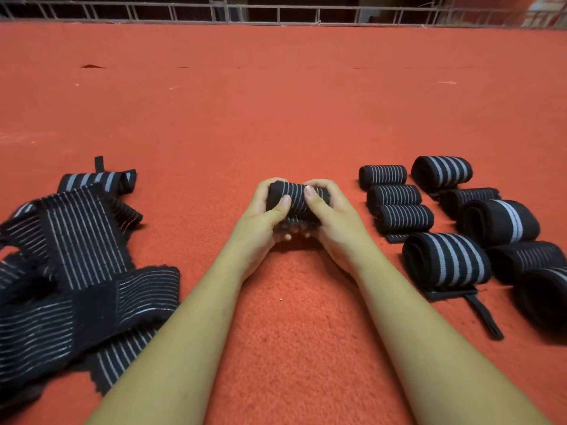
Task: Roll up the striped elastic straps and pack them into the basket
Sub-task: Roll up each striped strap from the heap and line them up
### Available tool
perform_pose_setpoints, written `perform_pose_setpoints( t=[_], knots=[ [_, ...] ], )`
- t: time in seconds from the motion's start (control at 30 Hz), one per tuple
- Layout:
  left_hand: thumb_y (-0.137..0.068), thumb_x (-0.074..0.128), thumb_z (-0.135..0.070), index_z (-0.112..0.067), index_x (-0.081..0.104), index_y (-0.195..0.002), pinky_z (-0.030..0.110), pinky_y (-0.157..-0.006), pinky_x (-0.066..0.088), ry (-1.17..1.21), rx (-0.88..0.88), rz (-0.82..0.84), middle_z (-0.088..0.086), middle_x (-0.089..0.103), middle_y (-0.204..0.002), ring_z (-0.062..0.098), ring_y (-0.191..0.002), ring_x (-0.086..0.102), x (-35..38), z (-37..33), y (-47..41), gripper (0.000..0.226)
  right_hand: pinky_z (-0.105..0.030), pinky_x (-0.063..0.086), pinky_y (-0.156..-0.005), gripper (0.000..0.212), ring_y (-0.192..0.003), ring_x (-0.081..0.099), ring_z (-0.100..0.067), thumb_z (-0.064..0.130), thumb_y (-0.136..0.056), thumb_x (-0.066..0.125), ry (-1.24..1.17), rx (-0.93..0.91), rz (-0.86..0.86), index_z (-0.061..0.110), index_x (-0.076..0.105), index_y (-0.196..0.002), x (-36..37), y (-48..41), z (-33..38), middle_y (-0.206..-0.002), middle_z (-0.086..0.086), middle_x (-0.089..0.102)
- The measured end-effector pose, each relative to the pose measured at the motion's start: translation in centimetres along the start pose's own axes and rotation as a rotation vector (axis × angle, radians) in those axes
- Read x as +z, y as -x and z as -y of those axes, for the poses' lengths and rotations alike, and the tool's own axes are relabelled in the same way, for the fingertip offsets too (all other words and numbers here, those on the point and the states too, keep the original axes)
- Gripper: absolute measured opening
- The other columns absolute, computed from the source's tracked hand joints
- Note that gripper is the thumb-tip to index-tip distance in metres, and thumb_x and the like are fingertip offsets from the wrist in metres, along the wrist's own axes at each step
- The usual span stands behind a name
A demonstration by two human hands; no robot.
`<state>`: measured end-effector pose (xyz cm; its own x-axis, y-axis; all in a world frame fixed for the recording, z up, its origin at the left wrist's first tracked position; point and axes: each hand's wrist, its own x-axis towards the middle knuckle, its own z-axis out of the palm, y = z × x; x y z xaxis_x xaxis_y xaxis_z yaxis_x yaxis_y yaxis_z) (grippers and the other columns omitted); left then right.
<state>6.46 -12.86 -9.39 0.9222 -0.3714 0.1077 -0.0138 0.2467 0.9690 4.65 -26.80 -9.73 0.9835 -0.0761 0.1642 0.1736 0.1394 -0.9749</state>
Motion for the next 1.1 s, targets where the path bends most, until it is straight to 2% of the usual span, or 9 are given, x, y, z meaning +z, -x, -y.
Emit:
perform_pose_setpoints(
  t=[0.17, 0.27, 0.4, 0.57, 0.63, 0.77, 0.83, 0.97, 1.1],
  knots=[
    [-0.094, 0.057, -0.045, -0.022, 0.058, -0.111, 0.025, -0.054, 0.039, -0.034, -0.017, -0.138, 0.006, 0.058, -0.093, 0.015, -0.061, 0.052, -0.1, 0.5, -0.6, 0.029, -0.066, 0.052, -0.080, 0.032, -0.082, 0.059, -0.034, 0.021, -0.083, 0.066, 0.002, 0.024, 0.046, 0.023, 0.057, -0.115, -0.2, -0.1, 0.0, -0.103, -0.018, 0.054],
    [-0.096, 0.061, -0.030, -0.026, 0.062, -0.109, 0.026, -0.062, 0.047, -0.094, 0.043, -0.130, 0.004, 0.061, -0.100, 0.014, -0.074, 0.057, -0.3, 0.8, -0.5, 0.014, -0.052, 0.056, -0.074, 0.034, -0.082, 0.064, -0.028, 0.034, -0.092, 0.063, 0.139, 0.050, -0.012, 0.023, 0.055, -0.123, 0.0, 0.0, 0.0, -0.102, -0.011, 0.062],
    [-0.094, 0.063, -0.016, -0.027, 0.063, -0.111, 0.026, -0.072, 0.053, -0.239, 0.135, -0.148, 0.001, 0.065, -0.107, 0.014, -0.090, 0.061, -0.9, 1.2, -0.6, 0.020, -0.038, 0.050, -0.062, 0.029, -0.067, 0.057, -0.018, 0.017, -0.098, 0.062, 0.234, -0.015, -0.011, 0.013, 0.054, -0.126, -0.5, 0.0, 0.0, -0.090, -0.007, 0.060],
    [-0.096, 0.062, -0.008, -0.029, 0.065, -0.111, 0.023, -0.067, 0.055, -0.238, 0.163, -0.172, 0.003, 0.065, -0.105, 0.017, -0.090, 0.063, -0.7, 1.6, -0.6, 0.026, -0.024, 0.048, -0.052, 0.029, -0.059, 0.057, -0.014, 0.013, -0.095, 0.066, 0.247, -0.032, -0.070, 0.014, 0.053, -0.120, -0.8, 0.1, 0.0, -0.090, -0.012, 0.063],
    [-0.092, 0.068, -0.017, -0.034, 0.068, -0.111, 0.033, -0.080, 0.060, -0.239, 0.132, -0.199, 0.003, 0.067, -0.105, 0.025, -0.099, 0.067, -0.3, 1.9, -0.7, 0.026, -0.027, 0.054, -0.060, 0.034, -0.071, 0.063, -0.018, 0.013, -0.094, 0.067, 0.221, 0.004, -0.106, 0.018, 0.047, -0.120, -0.8, 0.0, -0.1, -0.103, -0.018, 0.066],
    [-0.071, 0.068, -0.031, -0.044, 0.072, -0.102, 0.054, -0.104, 0.048, -0.262, 0.074, -0.189, -0.006, 0.066, -0.105, 0.032, -0.113, 0.064, 0.9, 1.6, -2.9, 0.034, -0.037, 0.052, -0.094, 0.037, -0.103, 0.063, -0.021, 0.011, -0.094, 0.065, 0.330, -0.048, -0.275, 0.020, 0.051, -0.128, -1.6, -0.5, -0.2, -0.111, -0.002, 0.062],
    [-0.077, 0.065, -0.021, -0.038, 0.068, -0.106, 0.053, -0.102, 0.049, -0.324, 0.079, -0.151, -0.008, 0.064, -0.103, 0.031, -0.113, 0.064, 1.9, 1.0, -4.6, 0.034, -0.033, 0.050, -0.095, 0.042, -0.103, 0.063, -0.019, 0.015, -0.093, 0.066, 0.388, -0.054, -0.390, 0.016, 0.052, -0.133, -2.2, -1.0, 0.4, -0.110, 0.002, 0.061],
    [-0.092, 0.066, -0.011, -0.020, 0.064, -0.123, 0.048, -0.089, 0.057, -0.525, 0.112, -0.154, -0.002, 0.065, -0.102, 0.026, -0.102, 0.066, 3.0, 1.3, -7.7, 0.032, -0.030, 0.046, -0.089, 0.031, -0.099, 0.063, -0.019, 0.020, -0.092, 0.067, 0.514, -0.044, -0.590, 0.013, 0.054, -0.119, -3.4, -3.2, 1.8, -0.094, 0.008, 0.061],
    [-0.089, 0.071, -0.016, -0.019, 0.065, -0.117, 0.035, -0.089, 0.053, -0.601, 0.083, -0.216, 0.001, 0.067, -0.097, 0.020, -0.091, 0.063, 3.9, 2.5, -9.5, 0.030, -0.028, 0.039, -0.090, 0.033, -0.116, 0.057, -0.027, 0.018, -0.096, 0.059, 0.661, 0.048, -0.614, 0.009, 0.054, -0.128, -4.0, -5.0, 1.8, -0.116, -0.006, 0.062]
  ],
)
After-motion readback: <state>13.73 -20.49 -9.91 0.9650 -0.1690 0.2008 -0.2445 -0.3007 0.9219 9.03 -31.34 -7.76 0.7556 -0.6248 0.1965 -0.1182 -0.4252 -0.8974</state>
